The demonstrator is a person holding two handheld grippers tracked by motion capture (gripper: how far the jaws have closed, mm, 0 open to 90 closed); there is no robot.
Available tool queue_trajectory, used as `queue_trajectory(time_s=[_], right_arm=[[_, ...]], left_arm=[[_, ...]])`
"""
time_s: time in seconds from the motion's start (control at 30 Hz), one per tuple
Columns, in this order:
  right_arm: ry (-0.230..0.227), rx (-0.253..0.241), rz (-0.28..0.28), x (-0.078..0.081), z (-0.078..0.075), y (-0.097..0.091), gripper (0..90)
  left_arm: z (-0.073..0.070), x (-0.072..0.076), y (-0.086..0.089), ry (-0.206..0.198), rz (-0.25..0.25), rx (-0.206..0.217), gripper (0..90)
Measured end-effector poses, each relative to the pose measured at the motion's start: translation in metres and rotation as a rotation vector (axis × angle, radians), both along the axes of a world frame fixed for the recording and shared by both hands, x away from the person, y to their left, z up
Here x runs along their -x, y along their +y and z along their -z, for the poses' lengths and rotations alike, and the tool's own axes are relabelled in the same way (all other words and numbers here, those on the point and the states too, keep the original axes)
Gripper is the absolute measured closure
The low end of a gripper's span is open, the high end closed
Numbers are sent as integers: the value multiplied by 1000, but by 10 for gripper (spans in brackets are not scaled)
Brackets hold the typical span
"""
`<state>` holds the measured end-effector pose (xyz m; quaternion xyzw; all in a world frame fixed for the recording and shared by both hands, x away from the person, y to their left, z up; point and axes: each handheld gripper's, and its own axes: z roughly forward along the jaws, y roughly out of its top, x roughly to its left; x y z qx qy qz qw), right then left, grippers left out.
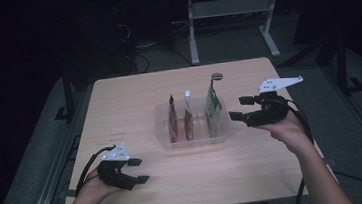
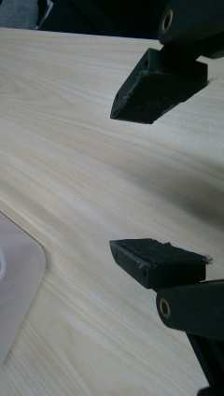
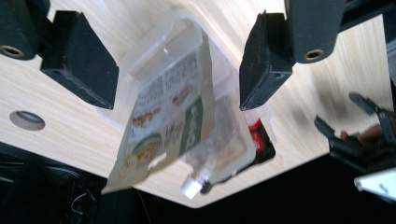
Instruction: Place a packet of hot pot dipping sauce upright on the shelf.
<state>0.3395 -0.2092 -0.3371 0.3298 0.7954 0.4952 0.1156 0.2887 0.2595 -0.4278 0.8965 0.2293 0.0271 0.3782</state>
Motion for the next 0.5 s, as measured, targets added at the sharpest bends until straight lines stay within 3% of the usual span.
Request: queue_trajectory(time_s=[0.37,0.5], right_arm=[[4,19,0,18,16,-11,256],[10,49,0,24,24,-13,243]], left_arm=[[-1,0,4,-4,-7,2,297],[-1,0,7,-4,-17,2,297]])
